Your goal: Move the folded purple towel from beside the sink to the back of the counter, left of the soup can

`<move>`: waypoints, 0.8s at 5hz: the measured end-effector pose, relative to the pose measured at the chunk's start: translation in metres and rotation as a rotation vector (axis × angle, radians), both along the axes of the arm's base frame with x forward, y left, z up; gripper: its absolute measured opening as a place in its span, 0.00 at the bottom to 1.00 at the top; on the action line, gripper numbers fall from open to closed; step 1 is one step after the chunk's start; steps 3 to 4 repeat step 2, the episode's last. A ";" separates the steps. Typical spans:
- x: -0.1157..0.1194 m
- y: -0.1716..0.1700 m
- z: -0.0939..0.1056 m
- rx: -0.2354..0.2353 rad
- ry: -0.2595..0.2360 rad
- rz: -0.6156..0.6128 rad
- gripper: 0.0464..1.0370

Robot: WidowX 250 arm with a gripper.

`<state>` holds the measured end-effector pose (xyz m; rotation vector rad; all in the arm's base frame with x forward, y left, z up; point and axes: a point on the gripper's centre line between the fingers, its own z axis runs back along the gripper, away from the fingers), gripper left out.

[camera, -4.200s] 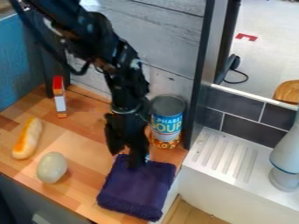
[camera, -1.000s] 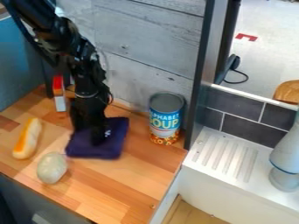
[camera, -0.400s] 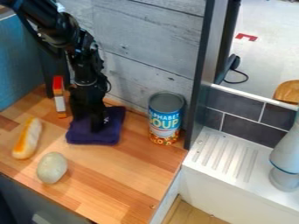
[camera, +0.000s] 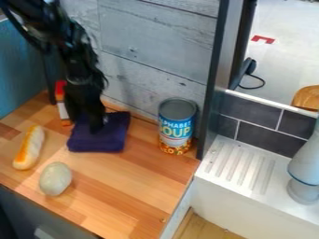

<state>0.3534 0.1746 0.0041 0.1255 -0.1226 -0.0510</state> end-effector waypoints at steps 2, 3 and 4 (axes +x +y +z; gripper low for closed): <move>-0.063 0.003 0.113 0.113 -0.303 0.128 0.96; -0.063 0.003 0.113 0.113 -0.303 0.128 0.96; -0.063 0.003 0.113 0.113 -0.303 0.128 0.96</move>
